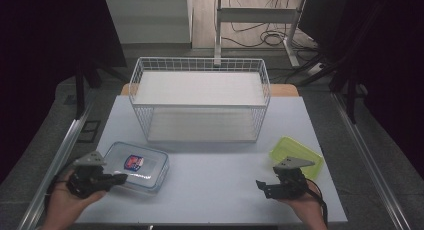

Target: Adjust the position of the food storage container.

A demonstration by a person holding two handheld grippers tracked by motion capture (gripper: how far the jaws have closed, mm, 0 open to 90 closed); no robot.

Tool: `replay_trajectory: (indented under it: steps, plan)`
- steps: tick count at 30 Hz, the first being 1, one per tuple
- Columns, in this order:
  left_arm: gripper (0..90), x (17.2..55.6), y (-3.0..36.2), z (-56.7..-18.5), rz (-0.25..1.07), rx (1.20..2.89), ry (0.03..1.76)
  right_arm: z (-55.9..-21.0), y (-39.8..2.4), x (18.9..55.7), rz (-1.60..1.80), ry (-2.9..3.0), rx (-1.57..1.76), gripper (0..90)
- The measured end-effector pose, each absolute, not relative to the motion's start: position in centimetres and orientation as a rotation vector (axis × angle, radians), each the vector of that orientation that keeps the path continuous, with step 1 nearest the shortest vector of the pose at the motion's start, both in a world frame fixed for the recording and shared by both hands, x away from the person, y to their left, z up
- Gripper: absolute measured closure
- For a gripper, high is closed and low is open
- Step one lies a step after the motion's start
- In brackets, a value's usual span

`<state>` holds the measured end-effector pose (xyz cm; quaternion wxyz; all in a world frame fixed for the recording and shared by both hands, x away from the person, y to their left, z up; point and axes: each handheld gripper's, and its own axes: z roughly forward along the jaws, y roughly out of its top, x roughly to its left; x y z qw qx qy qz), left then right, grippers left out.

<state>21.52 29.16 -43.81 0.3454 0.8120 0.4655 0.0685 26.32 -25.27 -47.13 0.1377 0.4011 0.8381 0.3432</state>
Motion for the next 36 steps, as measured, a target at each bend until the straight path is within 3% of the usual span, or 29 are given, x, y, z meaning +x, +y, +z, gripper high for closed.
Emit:
replay_trajectory:
  steps: [6, 11, 20, 36]
  plan:
    - [90.0, 24.8, 33.6, -45.0, 0.277, 2.073, 1.408, -47.0, -25.5, 26.2, 0.999, 2.405, 1.16, 20.0]
    - [90.0, 27.0, 35.7, -47.0, 0.249, 2.046, 1.512, -47.2, -25.3, 26.4, 0.996, 2.404, 1.166, 20.0]
    - [90.0, 26.9, 36.7, -49.5, 0.19, 2.075, 1.545, -47.2, -25.5, 26.2, 0.991, 2.399, 1.177, 20.0]
    - [90.0, 25.7, 35.0, -49.7, 0.167, 2.092, 1.475, -47.0, -25.0, 26.3, 0.992, 2.408, 1.156, 20.0]
